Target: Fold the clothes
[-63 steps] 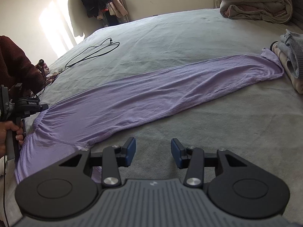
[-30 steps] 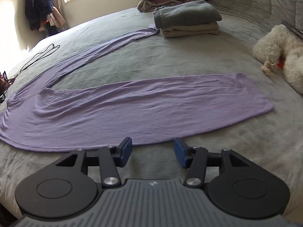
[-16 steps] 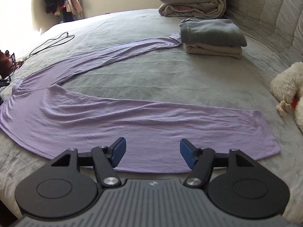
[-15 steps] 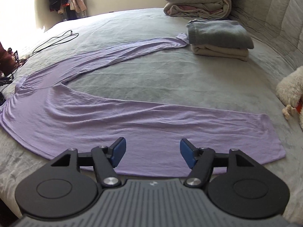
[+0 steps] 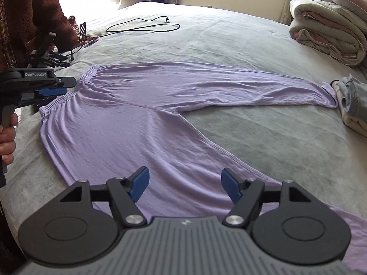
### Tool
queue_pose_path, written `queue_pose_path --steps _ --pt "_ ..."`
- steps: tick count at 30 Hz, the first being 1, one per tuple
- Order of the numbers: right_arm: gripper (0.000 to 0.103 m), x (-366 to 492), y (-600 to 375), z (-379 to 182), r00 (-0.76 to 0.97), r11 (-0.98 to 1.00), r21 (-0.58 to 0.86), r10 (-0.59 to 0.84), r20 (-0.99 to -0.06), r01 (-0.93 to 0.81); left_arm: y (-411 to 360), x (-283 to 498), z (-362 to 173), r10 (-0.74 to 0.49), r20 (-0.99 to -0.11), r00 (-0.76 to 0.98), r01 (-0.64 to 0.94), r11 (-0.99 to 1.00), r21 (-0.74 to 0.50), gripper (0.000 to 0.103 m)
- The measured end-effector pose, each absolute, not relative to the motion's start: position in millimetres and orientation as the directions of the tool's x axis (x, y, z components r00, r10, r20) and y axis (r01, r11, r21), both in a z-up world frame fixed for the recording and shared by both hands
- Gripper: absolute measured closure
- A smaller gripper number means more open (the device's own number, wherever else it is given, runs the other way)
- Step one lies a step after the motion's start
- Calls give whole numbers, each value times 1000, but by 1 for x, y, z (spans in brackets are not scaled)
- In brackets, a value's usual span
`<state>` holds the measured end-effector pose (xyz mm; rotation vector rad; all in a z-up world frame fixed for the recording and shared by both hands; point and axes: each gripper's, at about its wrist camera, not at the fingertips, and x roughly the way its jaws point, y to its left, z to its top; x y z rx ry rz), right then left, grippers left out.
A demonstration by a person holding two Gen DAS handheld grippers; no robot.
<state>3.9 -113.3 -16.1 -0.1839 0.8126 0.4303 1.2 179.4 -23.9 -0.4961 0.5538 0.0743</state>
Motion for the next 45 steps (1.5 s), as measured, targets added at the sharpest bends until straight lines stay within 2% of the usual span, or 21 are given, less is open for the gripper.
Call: queue_pose_path --steps 6,12,18,34,40,45 --pt "30 36 -86 -14 611 887 2 320 -724 -463 179 25 -25 -109 -530 841 -162 884 -438 92" --pt "29 75 -61 -14 621 873 -7 342 -705 -489 191 37 -32 -111 -569 815 -204 864 -460 98" --pt "27 108 -29 -19 621 840 -39 369 -691 -541 207 47 -41 -113 -609 785 -263 830 -493 100" --pt "23 178 40 -38 613 766 -137 378 -694 -628 221 58 -54 -144 -651 745 -303 797 -522 103" --pt "21 204 48 -49 603 771 -133 366 -709 -623 225 61 -58 -150 -664 733 -314 791 -525 103" --pt "14 228 47 -54 585 785 -89 377 -718 -614 231 61 -63 -169 -663 729 -326 767 -553 103"
